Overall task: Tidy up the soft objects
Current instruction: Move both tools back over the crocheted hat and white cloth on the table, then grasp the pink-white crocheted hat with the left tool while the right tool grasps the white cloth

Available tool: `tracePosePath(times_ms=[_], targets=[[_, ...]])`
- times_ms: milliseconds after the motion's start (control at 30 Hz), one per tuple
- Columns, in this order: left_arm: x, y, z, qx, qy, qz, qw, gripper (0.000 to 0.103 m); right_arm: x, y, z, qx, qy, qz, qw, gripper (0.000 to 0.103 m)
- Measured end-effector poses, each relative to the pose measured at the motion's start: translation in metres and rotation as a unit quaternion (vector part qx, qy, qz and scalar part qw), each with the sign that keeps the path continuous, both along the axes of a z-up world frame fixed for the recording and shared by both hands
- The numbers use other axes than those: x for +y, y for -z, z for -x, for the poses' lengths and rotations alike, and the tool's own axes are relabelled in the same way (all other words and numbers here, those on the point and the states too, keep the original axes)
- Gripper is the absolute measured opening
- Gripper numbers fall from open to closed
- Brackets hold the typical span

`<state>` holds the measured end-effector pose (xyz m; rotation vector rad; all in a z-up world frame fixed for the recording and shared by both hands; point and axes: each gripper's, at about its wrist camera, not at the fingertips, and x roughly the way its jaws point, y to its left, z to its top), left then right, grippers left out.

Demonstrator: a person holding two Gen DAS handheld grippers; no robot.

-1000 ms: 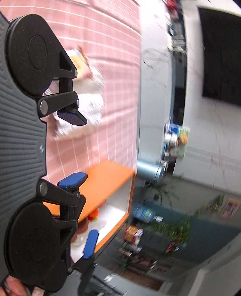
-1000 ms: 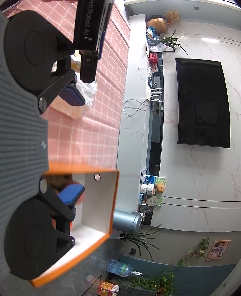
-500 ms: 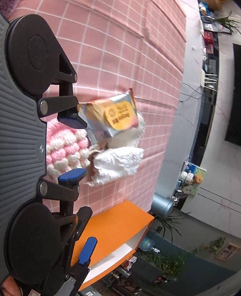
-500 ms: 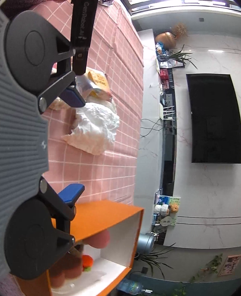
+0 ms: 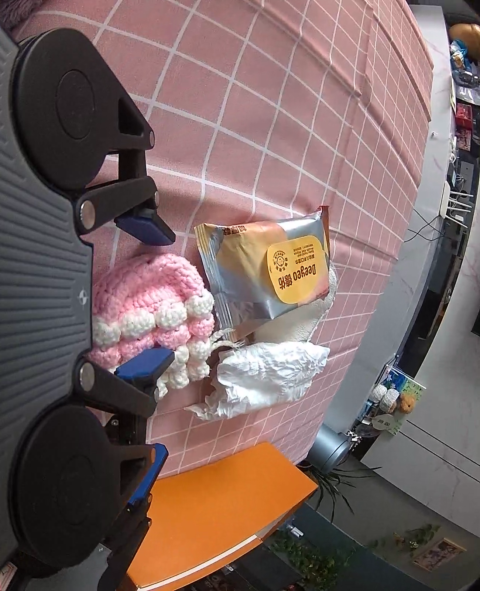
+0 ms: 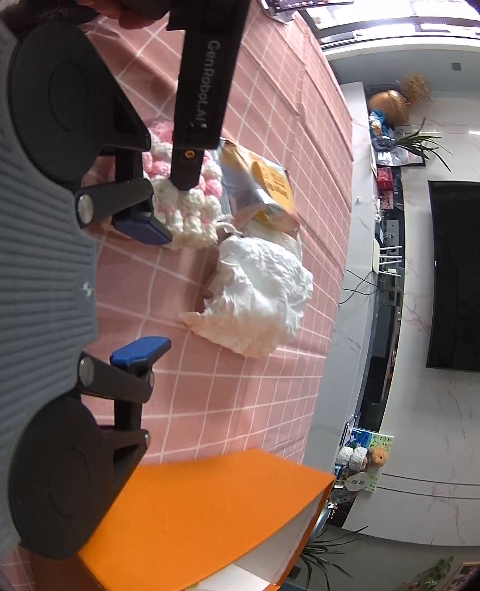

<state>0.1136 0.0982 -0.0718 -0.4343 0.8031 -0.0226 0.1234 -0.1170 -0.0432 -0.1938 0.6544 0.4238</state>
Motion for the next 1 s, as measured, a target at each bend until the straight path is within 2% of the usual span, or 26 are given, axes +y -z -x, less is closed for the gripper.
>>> tracePosePath(times_ms=[133,200,333,600,833,1000], targets=[[-0.007,0.001,-0.002,-0.009,0.006,-0.020,0.9997,0.072,0.005,0.008,-0.004,0.009,0.000,0.012,1.000,0.049],[-0.010,0.001,-0.003,-0.014,0.010,-0.021,0.9996,0.064,0.007,0.011,-0.004,0.013,-0.001,0.012,1.000,0.044],[-0.016,0.000,-0.003,-0.019,0.015,-0.027,0.9993,0.054,0.012,0.014,-0.003,0.013,-0.012,0.024,1.000,0.035],[-0.024,-0.010,0.004,-0.049,0.029,-0.063,0.9964,0.030,0.014,0.014,-0.002,0.015,-0.019,0.025,0.999,0.034],[-0.017,-0.023,0.009,-0.076,0.026,-0.056,0.9952,0.029,0.011,0.010,-0.003,0.020,-0.019,0.009,1.000,0.036],[-0.009,-0.036,0.012,-0.094,0.015,-0.056,0.9938,0.029,0.009,-0.001,0.000,0.004,-0.021,-0.004,1.000,0.044]])
